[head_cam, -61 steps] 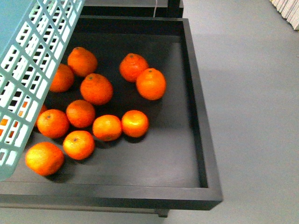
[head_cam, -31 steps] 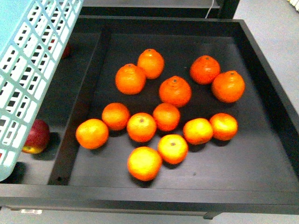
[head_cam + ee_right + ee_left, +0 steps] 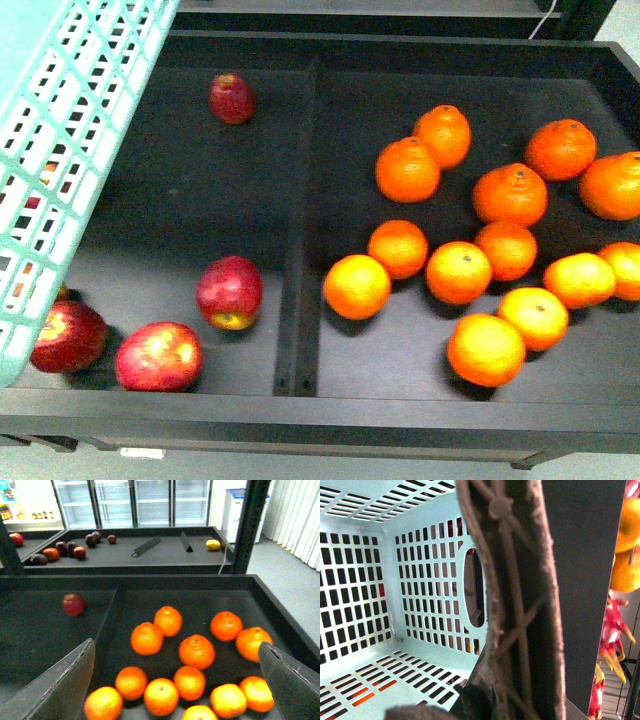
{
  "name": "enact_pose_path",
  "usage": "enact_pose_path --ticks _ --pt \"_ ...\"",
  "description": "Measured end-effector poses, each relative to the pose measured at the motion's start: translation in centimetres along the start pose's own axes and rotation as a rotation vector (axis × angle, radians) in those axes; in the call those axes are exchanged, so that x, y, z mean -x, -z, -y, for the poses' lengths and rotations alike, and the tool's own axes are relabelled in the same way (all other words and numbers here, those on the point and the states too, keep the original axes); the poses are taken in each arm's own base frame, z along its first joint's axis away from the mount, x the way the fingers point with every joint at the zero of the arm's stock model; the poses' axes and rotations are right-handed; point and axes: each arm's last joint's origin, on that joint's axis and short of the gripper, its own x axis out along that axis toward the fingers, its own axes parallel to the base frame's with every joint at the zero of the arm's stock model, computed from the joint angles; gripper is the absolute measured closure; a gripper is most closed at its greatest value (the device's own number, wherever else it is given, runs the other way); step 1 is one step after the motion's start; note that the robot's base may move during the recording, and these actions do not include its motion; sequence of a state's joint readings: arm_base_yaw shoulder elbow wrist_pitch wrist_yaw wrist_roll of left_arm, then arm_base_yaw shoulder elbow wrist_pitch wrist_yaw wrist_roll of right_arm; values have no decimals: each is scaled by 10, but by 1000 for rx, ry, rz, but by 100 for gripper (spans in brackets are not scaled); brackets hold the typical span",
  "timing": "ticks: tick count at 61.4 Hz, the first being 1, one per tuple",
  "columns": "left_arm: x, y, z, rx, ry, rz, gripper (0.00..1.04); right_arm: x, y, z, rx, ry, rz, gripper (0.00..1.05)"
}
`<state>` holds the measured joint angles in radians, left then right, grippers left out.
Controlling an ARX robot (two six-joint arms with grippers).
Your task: Pick lemon and mango into basket
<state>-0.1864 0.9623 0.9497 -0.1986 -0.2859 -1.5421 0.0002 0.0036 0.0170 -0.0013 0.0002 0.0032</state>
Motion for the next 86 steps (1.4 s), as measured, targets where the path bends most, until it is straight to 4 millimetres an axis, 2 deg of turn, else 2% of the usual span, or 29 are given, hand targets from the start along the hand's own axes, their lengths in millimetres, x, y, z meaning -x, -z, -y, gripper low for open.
enact_pose_path --ticks 86 --pt "0 0 0 0 1 2 100 0 0 0 0 -1 0 9"
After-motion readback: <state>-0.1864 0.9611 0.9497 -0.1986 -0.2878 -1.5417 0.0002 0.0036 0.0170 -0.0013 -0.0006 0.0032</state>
